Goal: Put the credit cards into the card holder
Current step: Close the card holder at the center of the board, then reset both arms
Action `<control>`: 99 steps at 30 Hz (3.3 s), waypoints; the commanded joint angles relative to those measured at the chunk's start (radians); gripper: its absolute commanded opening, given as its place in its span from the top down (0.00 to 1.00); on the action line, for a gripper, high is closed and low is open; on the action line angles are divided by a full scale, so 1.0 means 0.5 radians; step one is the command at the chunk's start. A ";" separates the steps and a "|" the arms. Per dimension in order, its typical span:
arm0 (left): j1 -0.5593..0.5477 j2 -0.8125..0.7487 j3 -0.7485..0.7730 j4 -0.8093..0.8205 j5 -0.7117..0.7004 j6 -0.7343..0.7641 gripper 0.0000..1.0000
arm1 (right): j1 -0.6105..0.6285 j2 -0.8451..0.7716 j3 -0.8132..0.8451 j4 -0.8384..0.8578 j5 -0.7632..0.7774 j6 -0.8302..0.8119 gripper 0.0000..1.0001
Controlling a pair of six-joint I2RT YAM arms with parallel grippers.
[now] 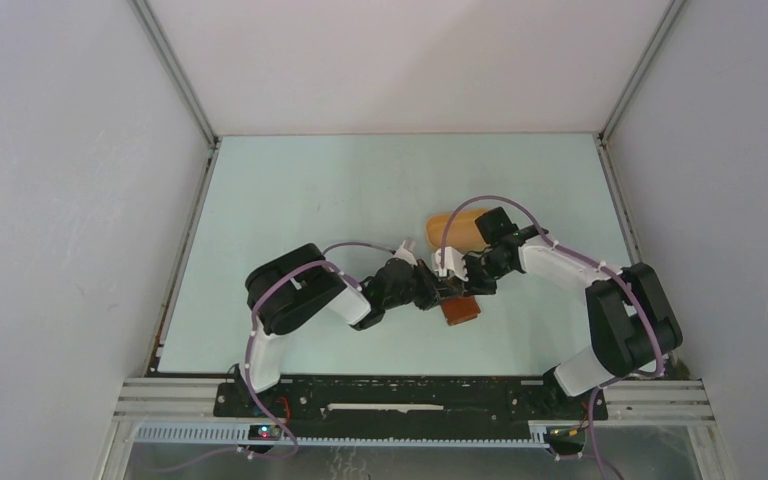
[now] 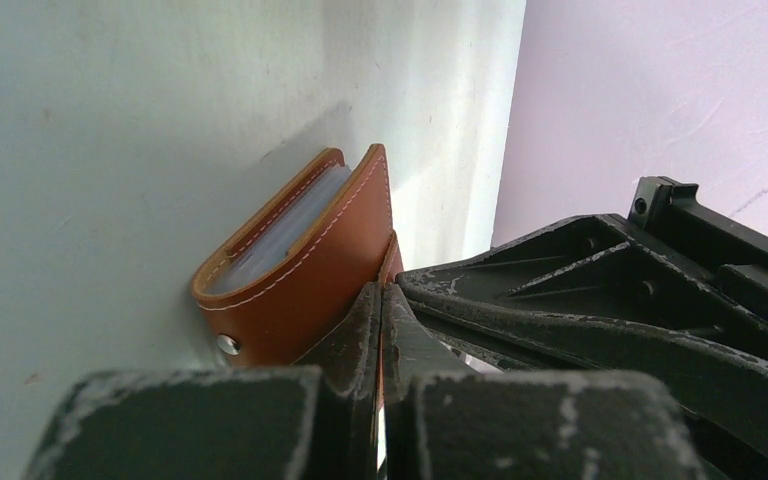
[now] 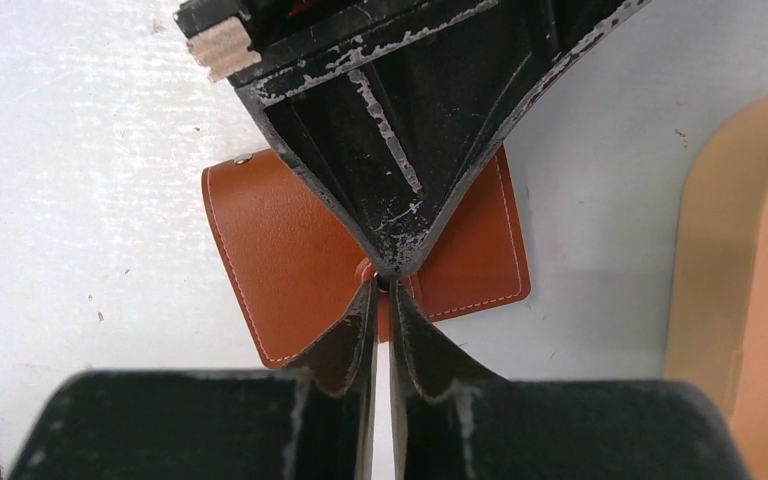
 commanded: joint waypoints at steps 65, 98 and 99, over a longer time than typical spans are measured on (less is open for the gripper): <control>0.002 -2.589 -0.358 -1.720 -0.686 1.704 0.53 | -0.382 -1.026 0.427 -0.592 -0.181 0.823 0.38; 0.011 -3.452 0.228 -2.747 -0.896 1.779 0.00 | -1.082 -1.603 0.906 -0.283 -0.306 2.517 0.00; 0.012 -3.460 0.241 -2.752 -0.907 1.793 0.00 | -1.092 -1.597 0.906 -0.282 -0.326 2.521 0.00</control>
